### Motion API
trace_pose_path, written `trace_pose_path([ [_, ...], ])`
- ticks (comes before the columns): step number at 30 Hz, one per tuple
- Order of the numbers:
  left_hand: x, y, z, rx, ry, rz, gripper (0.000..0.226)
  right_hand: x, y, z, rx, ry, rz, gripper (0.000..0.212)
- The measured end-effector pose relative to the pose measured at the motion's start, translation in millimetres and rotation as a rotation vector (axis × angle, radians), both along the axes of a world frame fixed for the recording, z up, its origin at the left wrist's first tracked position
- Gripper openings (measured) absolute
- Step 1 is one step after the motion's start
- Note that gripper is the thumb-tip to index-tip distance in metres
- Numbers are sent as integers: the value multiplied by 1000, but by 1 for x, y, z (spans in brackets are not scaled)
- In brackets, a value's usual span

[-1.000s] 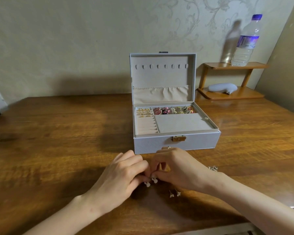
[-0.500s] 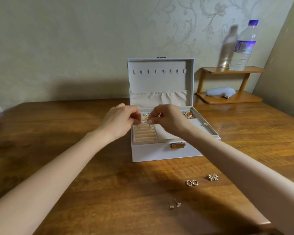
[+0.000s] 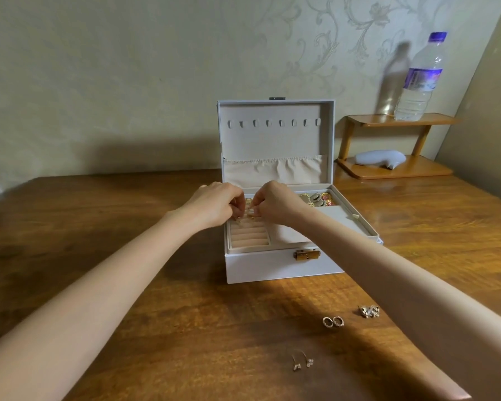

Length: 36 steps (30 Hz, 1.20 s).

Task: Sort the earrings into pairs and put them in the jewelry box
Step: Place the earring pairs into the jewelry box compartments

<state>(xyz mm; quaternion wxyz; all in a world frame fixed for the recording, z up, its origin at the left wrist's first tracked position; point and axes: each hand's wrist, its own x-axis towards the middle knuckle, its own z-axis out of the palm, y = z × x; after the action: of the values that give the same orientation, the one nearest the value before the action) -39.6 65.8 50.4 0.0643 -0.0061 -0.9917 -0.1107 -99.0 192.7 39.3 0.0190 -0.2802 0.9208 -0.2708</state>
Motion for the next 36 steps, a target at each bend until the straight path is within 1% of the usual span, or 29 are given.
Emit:
trace_pose_path([
  [4, -1, 2, 1, -18, -16, 12, 27, -1, -4, 2, 13, 2, 4, 20],
  [7, -1, 3, 1, -38, 2, 18, 23, -2, -5, 1, 8, 7, 4, 20],
  [10, -1, 3, 0, -77, 59, 38, 14, -1, -3, 2, -27, 17, 20, 16],
  [14, 1, 5, -3, -92, 127, 42, 8, -2, -1, 0, -50, 56, 19, 9],
  [20, 1, 7, -8, -126, 204, 39, 10, -2, -1, -9, -65, 122, -12, 11],
  [23, 6, 6, -11, -119, 308, 45, 11, -1, 3, -6, -93, 168, -5, 8],
  [26, 17, 3, -15, -150, 429, 42, 16, 2, 15, -2, -149, 240, 0, 12],
  [32, 29, 8, -21, -266, 360, 72, 23, 15, 23, -10, -39, 306, 48, 15],
  [36, 30, 12, -20, -281, 331, 78, 26, 15, 21, -11, 14, 323, 53, 16],
])
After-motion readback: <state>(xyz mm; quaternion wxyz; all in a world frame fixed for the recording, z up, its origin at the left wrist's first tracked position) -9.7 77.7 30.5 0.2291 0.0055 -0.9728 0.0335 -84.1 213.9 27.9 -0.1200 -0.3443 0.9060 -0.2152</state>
